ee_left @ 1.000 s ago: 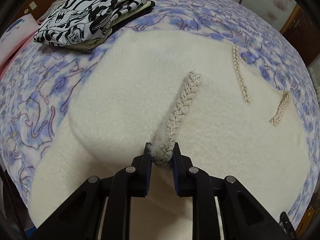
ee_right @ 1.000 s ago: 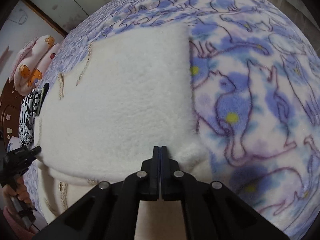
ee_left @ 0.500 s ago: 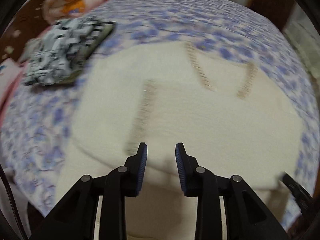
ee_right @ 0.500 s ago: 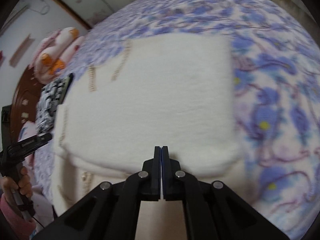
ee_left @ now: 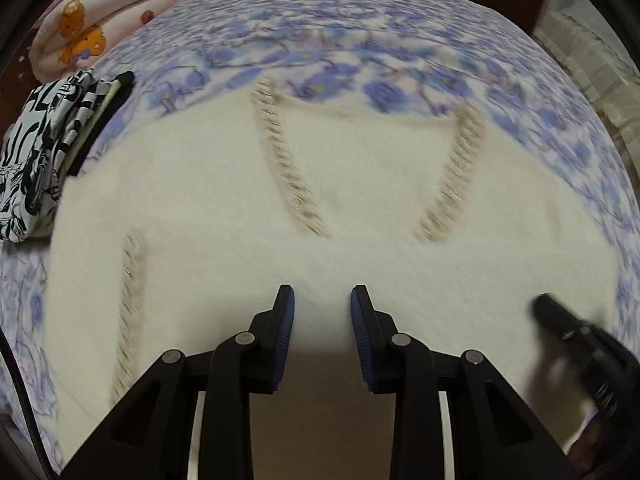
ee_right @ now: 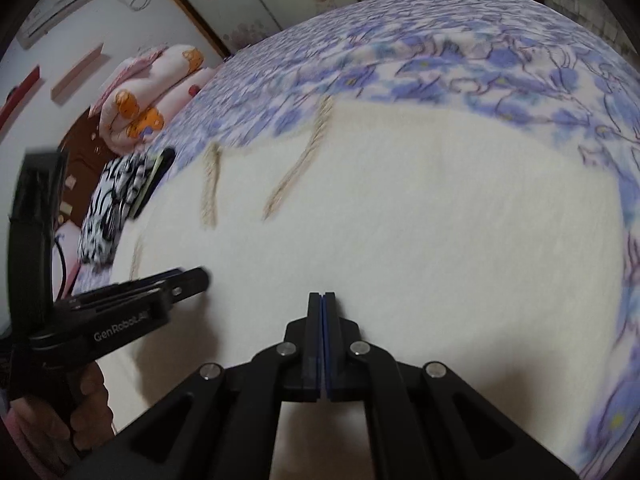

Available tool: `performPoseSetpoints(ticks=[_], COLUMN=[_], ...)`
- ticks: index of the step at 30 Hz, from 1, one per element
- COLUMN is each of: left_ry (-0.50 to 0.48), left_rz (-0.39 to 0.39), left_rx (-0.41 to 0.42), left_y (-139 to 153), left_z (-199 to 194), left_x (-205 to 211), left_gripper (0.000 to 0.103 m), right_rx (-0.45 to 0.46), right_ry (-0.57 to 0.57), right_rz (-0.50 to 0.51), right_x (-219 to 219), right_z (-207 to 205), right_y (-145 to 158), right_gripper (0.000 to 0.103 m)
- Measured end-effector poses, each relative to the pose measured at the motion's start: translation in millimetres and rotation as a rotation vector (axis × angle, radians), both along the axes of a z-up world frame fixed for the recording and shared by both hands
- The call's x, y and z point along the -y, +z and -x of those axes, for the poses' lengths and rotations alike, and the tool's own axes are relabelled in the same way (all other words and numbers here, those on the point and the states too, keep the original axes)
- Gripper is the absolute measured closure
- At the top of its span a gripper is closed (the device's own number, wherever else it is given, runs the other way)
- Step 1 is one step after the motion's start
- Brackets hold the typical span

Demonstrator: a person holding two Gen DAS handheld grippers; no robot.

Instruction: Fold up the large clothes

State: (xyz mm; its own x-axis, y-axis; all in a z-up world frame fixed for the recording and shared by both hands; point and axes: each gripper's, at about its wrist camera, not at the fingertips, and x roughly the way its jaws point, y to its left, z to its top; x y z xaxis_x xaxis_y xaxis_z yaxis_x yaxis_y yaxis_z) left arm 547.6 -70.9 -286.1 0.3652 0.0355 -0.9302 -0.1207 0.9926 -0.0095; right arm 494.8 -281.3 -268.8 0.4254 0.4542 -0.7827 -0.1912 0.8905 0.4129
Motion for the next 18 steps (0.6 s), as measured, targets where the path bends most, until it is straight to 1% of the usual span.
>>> performPoseSetpoints(ticks=[2,3,4,5,6,7,8,9,10,11,13,15,16,18], left_ry=[0.025,0.039,0.052,0.065,0.068,0.050,0.050,0.041,0.015,-0.009,-0.034,-0.034,-0.040,-0.049], left_rz=[-0.006,-0.040,-0.099,-0.187,-0.237,-0.188,-0.157,-0.150,-0.174,-0.208,-0.269,-0.282,-0.279,-0.260], left_rx=[0.003,0.002,0.000,-0.007,-0.012,-0.013,-0.006,0.001,0.002,0.000,0.003,0.009,0.011,0.001], left_y=[0.1,0.3,-0.7,-2.1,-3.9,-5.6,-5.7,-5.5,-6.5,-7.6,-11.9,-14.5,-14.1,-9.6], left_z=[-7.8,-10.5,-13.5,-16.8,-16.2,-14.7,-11.1,-8.6,-7.9,-7.7,-9.3,-9.5,-9.9,-7.4], left_x=[-18.6,-28.6,-36.8,-45.6,-54.5,-64.8,-71.3,-74.3,-71.8,-67.4,-59.3,-57.9,-59.4,-63.2], left_gripper=[0.075,0.075,0.075,0.071,0.072,0.073,0.073,0.073,0.073,0.073,0.073,0.073,0.073,0.073], right_rx=[0.001,0.001,0.002,0.004,0.003,-0.001,-0.015,-0.039,-0.055,-0.065,-0.067,-0.068,-0.073,-0.070], right_ry=[-0.059,-0.072,-0.103,-0.140,-0.168,-0.203,-0.248,-0.302,-0.351,-0.396,-0.448,-0.463,-0.467,-0.447], right_rz=[0.054,0.054,0.054,0.065,0.068,0.082,0.098,0.072,0.016,-0.018,-0.015,-0.021,-0.007,0.061], right_x=[15.2,24.5,35.2,45.6,56.2,67.7,82.2,97.5,112.4,125.0,139.1,142.3,140.6,132.1], right_z=[-14.5,-20.1,-23.8,-26.1,-27.5,-27.3,-26.5,-26.5,-24.8,-22.0,-16.1,-13.2,-13.6,-15.7], right_y=[1.1,2.0,3.6,5.2,6.3,6.8,6.4,4.7,3.4,2.2,1.7,0.7,0.1,3.1], right_gripper=[0.103,0.103,0.103,0.103,0.103,0.103,0.103,0.103,0.103,0.103,0.103,0.103,0.103,0.103])
